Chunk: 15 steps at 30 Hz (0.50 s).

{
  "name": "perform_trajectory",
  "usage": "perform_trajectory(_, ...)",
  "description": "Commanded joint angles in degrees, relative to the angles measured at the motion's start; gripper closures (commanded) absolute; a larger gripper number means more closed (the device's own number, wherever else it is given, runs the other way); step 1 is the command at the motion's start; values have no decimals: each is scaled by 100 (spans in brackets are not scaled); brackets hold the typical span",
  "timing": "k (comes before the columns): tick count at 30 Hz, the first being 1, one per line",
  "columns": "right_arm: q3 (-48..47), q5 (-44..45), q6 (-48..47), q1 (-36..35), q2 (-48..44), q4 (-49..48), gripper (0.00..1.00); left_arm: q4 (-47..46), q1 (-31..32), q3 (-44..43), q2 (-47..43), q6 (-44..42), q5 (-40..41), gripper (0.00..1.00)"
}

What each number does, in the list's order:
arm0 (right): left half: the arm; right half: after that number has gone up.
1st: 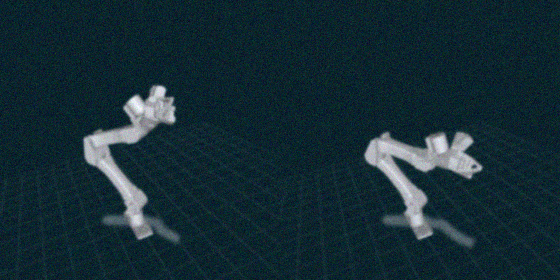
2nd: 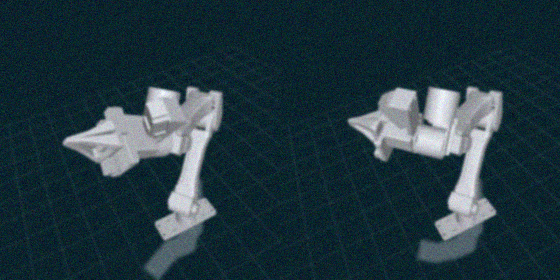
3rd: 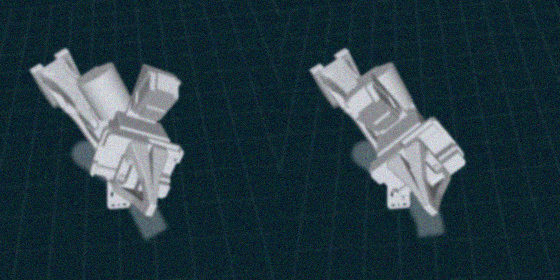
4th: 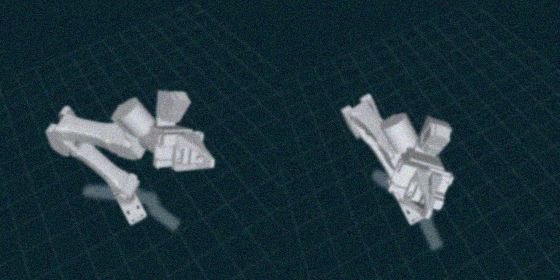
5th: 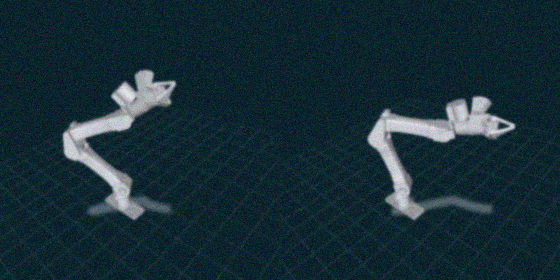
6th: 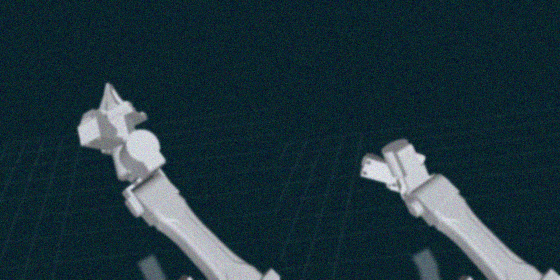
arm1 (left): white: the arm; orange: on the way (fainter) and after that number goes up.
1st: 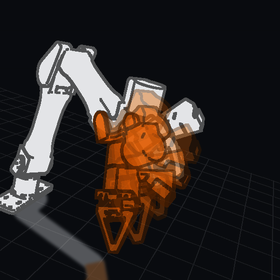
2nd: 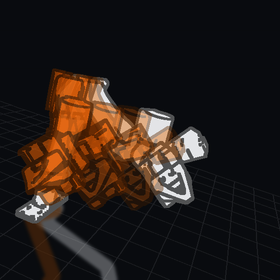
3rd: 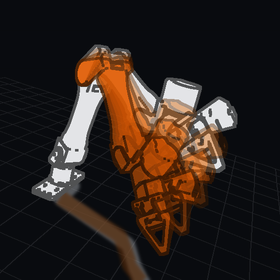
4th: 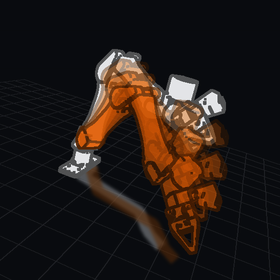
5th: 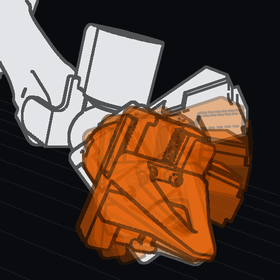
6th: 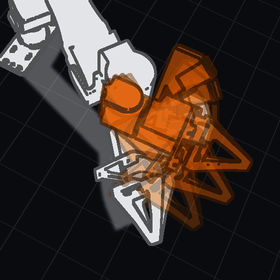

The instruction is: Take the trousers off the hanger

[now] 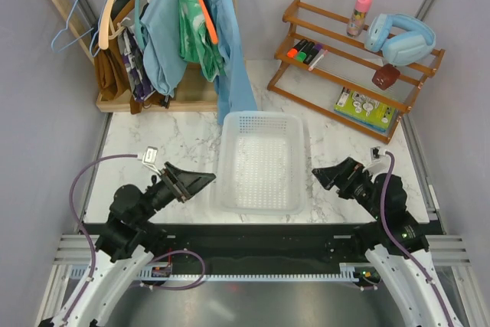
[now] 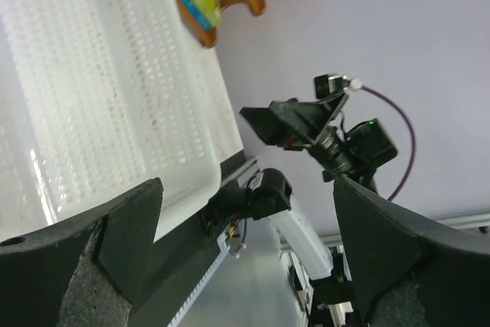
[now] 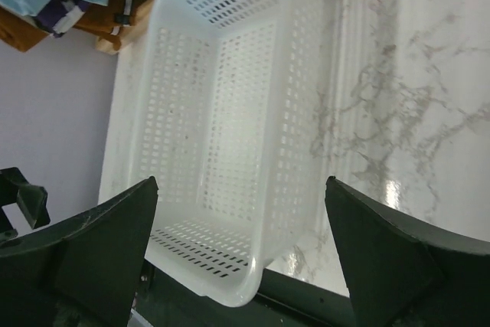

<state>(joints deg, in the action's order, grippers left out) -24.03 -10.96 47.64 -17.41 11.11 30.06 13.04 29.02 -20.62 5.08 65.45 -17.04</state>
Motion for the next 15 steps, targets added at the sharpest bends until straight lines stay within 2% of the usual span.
perform_trajectory(1, -680, 796, -176, -8, 119, 1079, 2, 1043, 8, -390, 371, -188, -914, 0)
perform_trajectory(4, -953, 832, -352, -8, 128, 1352, 2, 1052, 8, -443, 187, -173, -933, 0)
perform_trajectory(10, -1112, 903, -97, 1, 198, 1713, 2, 1148, 8, -697, -429, -182, -345, 0)
perform_trajectory(15, -1165, 911, -193, -8, 882, 1959, 2, 1192, 8, -1310, 386, -524, -572, 1)
